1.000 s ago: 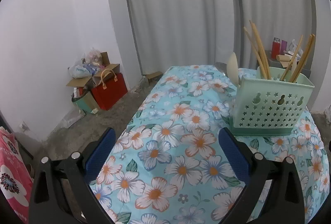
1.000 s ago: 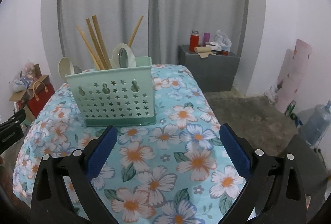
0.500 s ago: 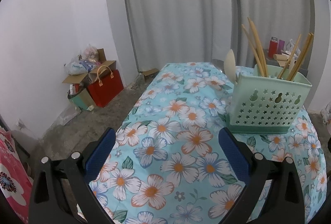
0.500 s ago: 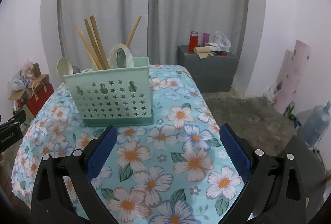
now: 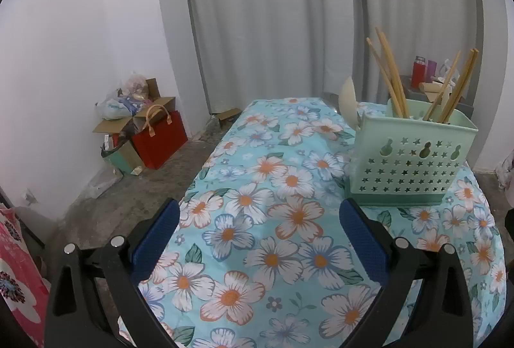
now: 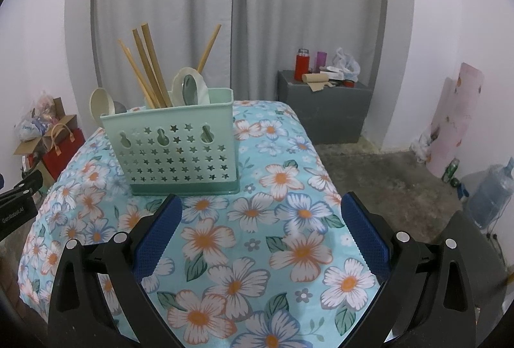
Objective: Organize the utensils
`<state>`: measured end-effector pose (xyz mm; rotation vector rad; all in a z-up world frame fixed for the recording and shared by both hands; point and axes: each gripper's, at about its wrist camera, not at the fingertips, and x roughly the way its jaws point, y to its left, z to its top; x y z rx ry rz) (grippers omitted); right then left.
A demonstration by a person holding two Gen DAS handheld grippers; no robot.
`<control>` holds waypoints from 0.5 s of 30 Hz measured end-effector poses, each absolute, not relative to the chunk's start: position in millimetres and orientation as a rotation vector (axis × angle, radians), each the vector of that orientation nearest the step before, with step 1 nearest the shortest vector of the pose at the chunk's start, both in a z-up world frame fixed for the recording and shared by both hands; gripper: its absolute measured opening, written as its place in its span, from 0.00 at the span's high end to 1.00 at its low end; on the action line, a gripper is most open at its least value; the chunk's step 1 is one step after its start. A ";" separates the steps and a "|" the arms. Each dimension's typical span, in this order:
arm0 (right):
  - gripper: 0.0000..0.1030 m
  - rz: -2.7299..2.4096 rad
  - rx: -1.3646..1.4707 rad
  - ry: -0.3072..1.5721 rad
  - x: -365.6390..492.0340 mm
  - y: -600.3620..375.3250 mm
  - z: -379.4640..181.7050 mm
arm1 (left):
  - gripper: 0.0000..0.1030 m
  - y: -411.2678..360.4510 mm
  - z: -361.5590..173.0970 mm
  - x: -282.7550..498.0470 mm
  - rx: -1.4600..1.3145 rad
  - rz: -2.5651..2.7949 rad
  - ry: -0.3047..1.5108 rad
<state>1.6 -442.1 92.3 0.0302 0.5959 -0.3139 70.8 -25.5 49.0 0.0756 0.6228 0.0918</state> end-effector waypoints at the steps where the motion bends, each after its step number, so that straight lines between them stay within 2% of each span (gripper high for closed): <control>1: 0.08 -0.314 0.030 0.596 2.1 -441.5 92.0 | 0.05 -25.6 49.0 70.7 0.075 0.091 0.622; 15: 0.08 -0.311 0.024 0.594 3.0 -439.0 92.0 | 0.05 -24.2 48.3 70.5 0.063 0.077 0.628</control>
